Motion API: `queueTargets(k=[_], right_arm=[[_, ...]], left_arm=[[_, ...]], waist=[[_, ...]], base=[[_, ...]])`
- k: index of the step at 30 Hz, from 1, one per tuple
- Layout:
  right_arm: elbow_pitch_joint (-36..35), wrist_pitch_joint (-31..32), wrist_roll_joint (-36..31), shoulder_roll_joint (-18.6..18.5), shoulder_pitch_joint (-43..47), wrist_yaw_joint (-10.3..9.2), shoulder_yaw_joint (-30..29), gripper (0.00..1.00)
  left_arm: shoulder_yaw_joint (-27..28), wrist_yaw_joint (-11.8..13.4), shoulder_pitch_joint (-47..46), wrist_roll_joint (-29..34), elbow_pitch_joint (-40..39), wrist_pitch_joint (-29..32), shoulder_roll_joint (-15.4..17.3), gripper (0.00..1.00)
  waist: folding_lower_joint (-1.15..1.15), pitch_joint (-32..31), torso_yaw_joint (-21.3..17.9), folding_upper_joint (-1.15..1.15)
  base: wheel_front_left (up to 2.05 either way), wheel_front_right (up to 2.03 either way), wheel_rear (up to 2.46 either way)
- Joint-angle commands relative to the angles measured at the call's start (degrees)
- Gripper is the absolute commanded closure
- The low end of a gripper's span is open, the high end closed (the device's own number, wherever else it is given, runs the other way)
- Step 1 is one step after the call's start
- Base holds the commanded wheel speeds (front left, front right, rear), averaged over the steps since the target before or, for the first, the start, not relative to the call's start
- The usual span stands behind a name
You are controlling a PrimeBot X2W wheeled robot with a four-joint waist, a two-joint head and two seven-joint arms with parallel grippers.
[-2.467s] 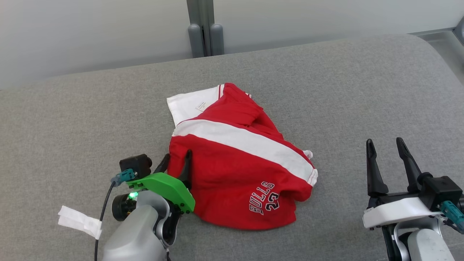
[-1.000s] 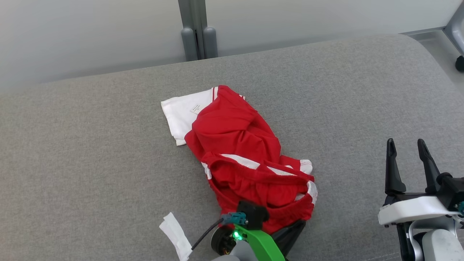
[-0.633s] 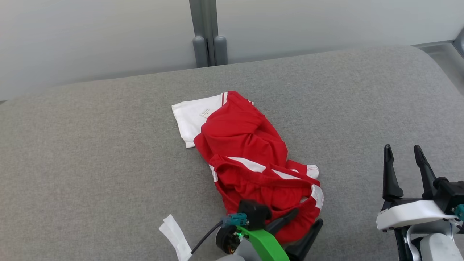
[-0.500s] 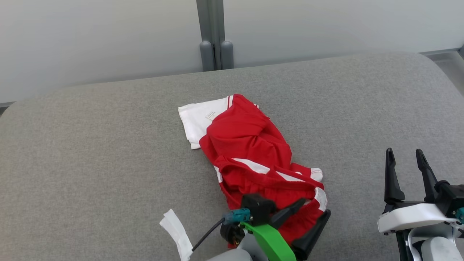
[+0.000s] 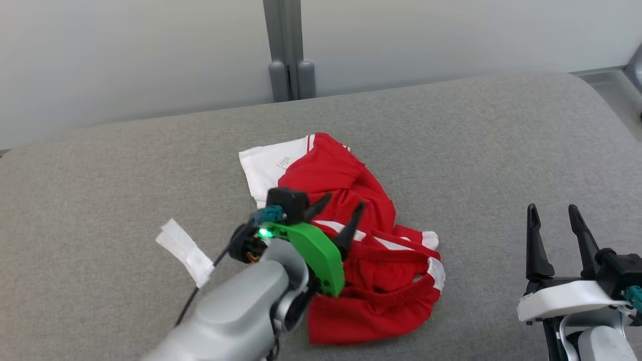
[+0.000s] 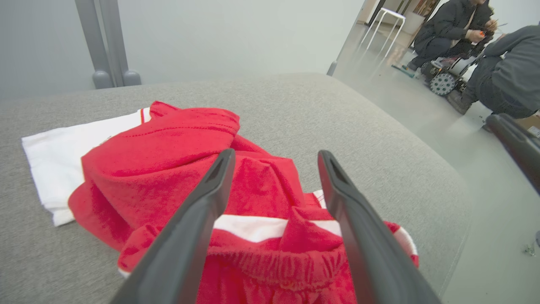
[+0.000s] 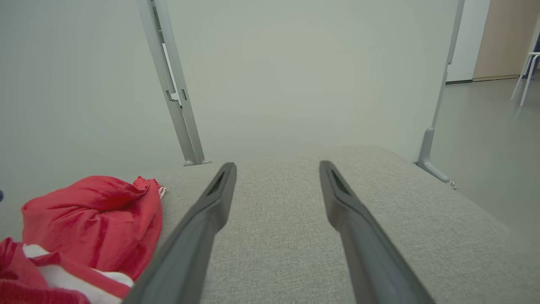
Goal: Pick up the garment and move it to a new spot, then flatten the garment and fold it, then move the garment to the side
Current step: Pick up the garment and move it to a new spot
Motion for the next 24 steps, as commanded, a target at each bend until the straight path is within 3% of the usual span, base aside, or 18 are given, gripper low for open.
queueTargets(k=[1,9,20,21,22,23,24], right_arm=[[-0.3,-0.2,-0.2,-0.1,-0.7,-0.08,0.1,0.0],[-0.8,-0.2,-0.1,-0.1,-2.4,-0.08,-0.1,0.0],[-1.1,-0.2,0.1,-0.1,-4.7,-0.08,0.7,0.0],[-1.1,-0.2,0.0,-0.1,-4.8,-0.08,0.7,0.0],[-1.0,-0.2,0.0,-0.1,-4.9,-0.08,0.6,0.0],[-1.0,-0.2,-0.1,-0.1,-4.9,-0.08,0.5,0.0],[-0.9,-0.2,-0.1,-0.1,-4.9,-0.08,0.5,0.0]], left_arm=[[0.3,-0.1,-2.1,0.4,2.4,1.0,0.9,0.0],[-1.7,-0.7,-10.6,2.6,16.7,7.8,1.2,0.0],[-4.6,-5.1,-16.1,3.4,26.8,16.4,-2.1,0.0],[-4.7,-5.2,-16.3,3.3,27.3,16.6,-2.3,0.14],[-4.8,-5.3,-16.4,3.4,27.7,16.9,-2.4,0.58],[-4.9,-5.4,-16.3,3.4,28.1,17.0,-2.5,0.87],[-5.0,-5.4,-16.3,3.5,28.4,16.8,-2.5,1.0]], waist=[[0.0,2.1,-2.3,0.0],[0.0,6.7,-5.4,0.0],[0.0,11.0,-6.1,0.0],[0.0,11.1,-6.1,0.0],[0.0,11.2,-6.0,0.0],[0.0,11.3,-5.9,0.0],[0.0,11.3,-5.7,0.0]], base=[[0.0,0.0,0.0],[0.0,0.0,0.0],[0.0,0.0,0.0],[0.0,0.0,0.0],[0.0,0.0,0.0],[0.0,0.0,0.0],[0.0,0.0,0.0]])
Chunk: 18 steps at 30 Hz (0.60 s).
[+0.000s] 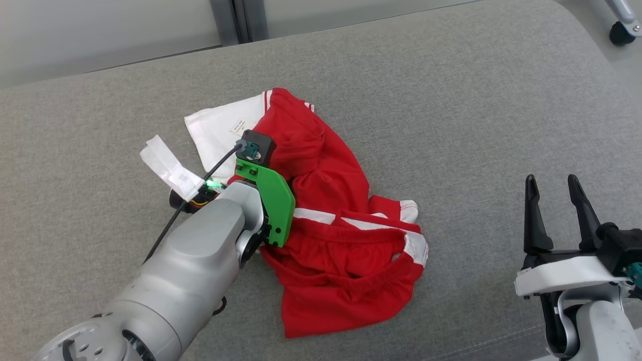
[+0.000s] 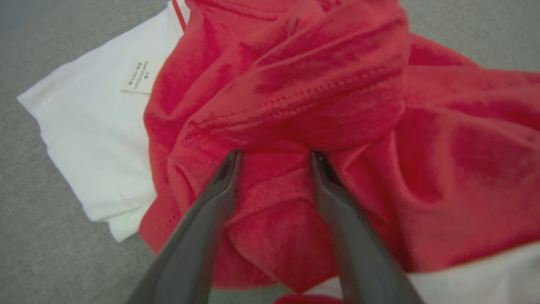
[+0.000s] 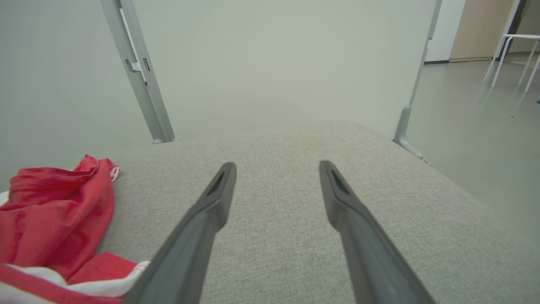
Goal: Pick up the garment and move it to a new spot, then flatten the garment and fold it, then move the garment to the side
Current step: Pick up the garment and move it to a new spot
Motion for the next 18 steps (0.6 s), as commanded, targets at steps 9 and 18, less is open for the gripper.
queueTargets(k=[9,18], right_arm=[[0.6,-0.2,-0.5,-0.1,-0.2,-0.08,-0.7,0.0],[0.8,-0.2,-0.3,-0.1,1.0,-0.08,-1.2,0.0]], left_arm=[[0.6,1.0,-3.6,1.2,1.3,-9.2,-0.2,1.0],[3.3,0.8,-12.3,1.2,3.8,-15.0,3.9,1.0]], waist=[[0.0,-2.5,3.1,0.0],[0.0,-5.8,6.1,0.0]], base=[[0.0,0.0,0.0],[0.0,0.0,0.0]])
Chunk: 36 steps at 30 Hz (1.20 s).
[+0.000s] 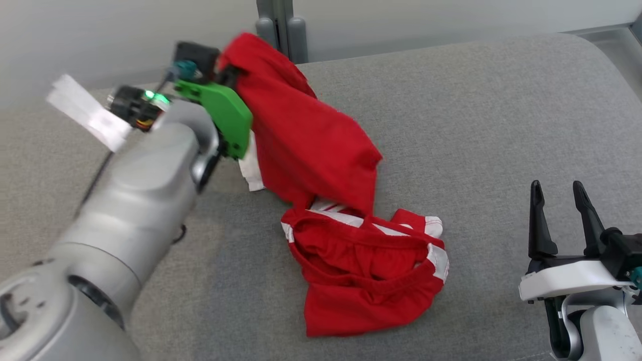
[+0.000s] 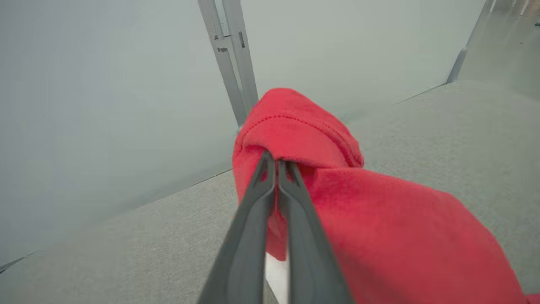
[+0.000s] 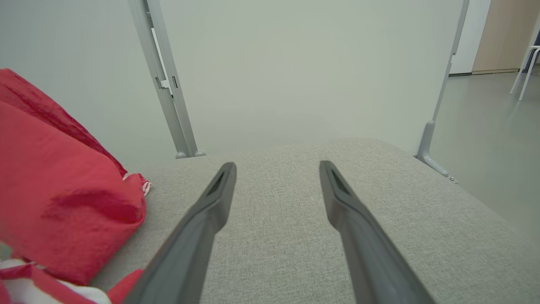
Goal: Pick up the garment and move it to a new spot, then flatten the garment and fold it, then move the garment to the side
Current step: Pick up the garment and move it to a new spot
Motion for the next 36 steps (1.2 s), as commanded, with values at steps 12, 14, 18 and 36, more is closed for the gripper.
queueTargets(k=[12,14,18,36], right_arm=[[-1.0,-0.2,-0.2,-0.2,0.2,-0.08,-0.1,0.0],[-1.2,-0.2,-0.7,-0.2,-0.2,-0.08,-0.4,0.0],[-1.7,-0.2,-1.8,-0.2,-0.1,-0.08,-1.2,0.0],[-4.9,-0.2,-4.9,-0.2,-3.2,-0.08,-0.1,0.0]], left_arm=[[3.3,3.2,-13.9,1.0,5.3,-3.1,16.5,1.0],[3.9,4.3,-14.8,0.7,5.7,-3.5,19.1,1.0],[5.3,6.2,-16.3,0.0,6.2,-4.6,23.1,1.0],[7.1,9.2,-14.0,-0.8,6.7,-5.1,27.9,1.0]], waist=[[0.0,1.3,1.9,0.0],[0.0,1.9,1.9,0.0],[0.0,3.2,2.3,0.0],[0.0,14.0,5.9,0.0]], base=[[0.0,0.0,0.0],[0.0,0.0,0.0],[0.0,0.0,0.0],[0.0,0.0,0.0]])
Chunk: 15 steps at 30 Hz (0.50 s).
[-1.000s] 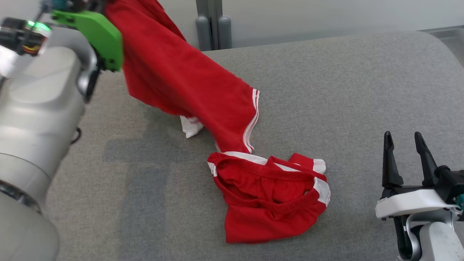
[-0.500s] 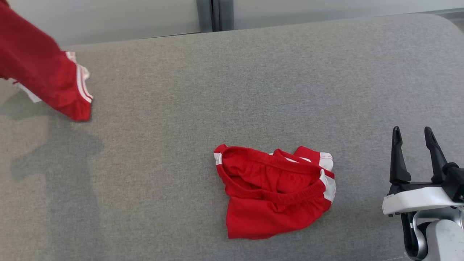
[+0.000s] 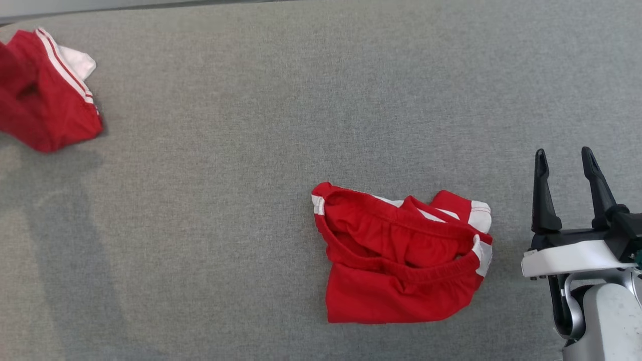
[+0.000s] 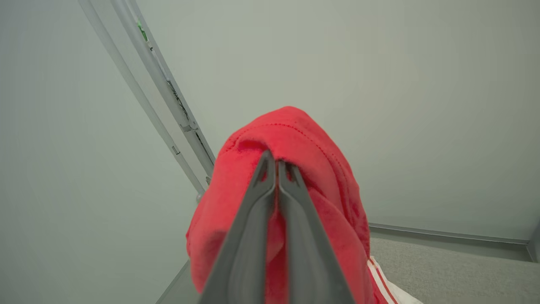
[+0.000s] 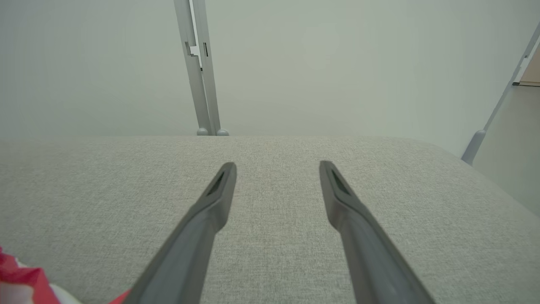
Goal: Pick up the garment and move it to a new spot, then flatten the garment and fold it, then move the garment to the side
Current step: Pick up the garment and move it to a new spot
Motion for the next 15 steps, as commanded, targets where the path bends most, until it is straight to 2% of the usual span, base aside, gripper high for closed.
queueTargets(k=[1,4,10,11,12,13,15], right_arm=[[-0.4,-0.2,-0.7,-0.2,-0.9,-0.08,0.1,0.0],[-1.2,-0.2,-1.3,-0.1,-1.6,-0.08,0.0,0.0],[-2.5,-0.2,-2.1,-0.1,-2.0,-0.08,-1.1,0.0],[-2.6,-0.2,-2.2,-0.1,-2.0,-0.08,-1.3,0.0],[-2.6,-0.2,-2.2,-0.1,-2.1,-0.08,-1.3,0.0],[-2.5,-0.2,-2.2,-0.1,-2.2,-0.08,-1.3,0.0],[-2.2,-0.2,-1.9,-0.1,-2.2,-0.08,-0.9,0.0]], left_arm=[[-0.3,-1.0,1.8,0.2,0.0,0.3,-0.1,1.0],[0.4,-2.1,3.6,-1.2,0.1,0.8,0.3,1.0],[2.4,-2.4,8.3,-4.2,0.5,2.1,-0.8,1.0],[2.6,-2.4,9.1,-4.7,0.5,2.9,-1.1,0.8],[2.5,-2.5,9.7,-4.9,0.5,3.3,-1.3,0.5],[2.9,-2.6,10.3,-5.5,0.6,3.7,-1.6,0.0],[3.5,-3.0,11.4,-6.3,0.6,4.3,-2.2,0.0]], waist=[[0.0,4.5,-0.1,0.0],[0.0,7.5,-0.9,0.0],[0.0,10.5,-1.3,0.0],[0.0,10.6,-1.3,0.0],[0.0,10.6,-1.3,0.0],[0.0,10.5,-1.2,0.0],[0.0,10.2,-1.0,0.0]], base=[[0.0,0.0,0.0],[0.0,0.0,0.0],[0.0,0.0,0.0],[0.0,0.0,0.0],[0.0,0.0,0.0],[0.0,0.0,0.0],[0.0,0.0,0.0]])
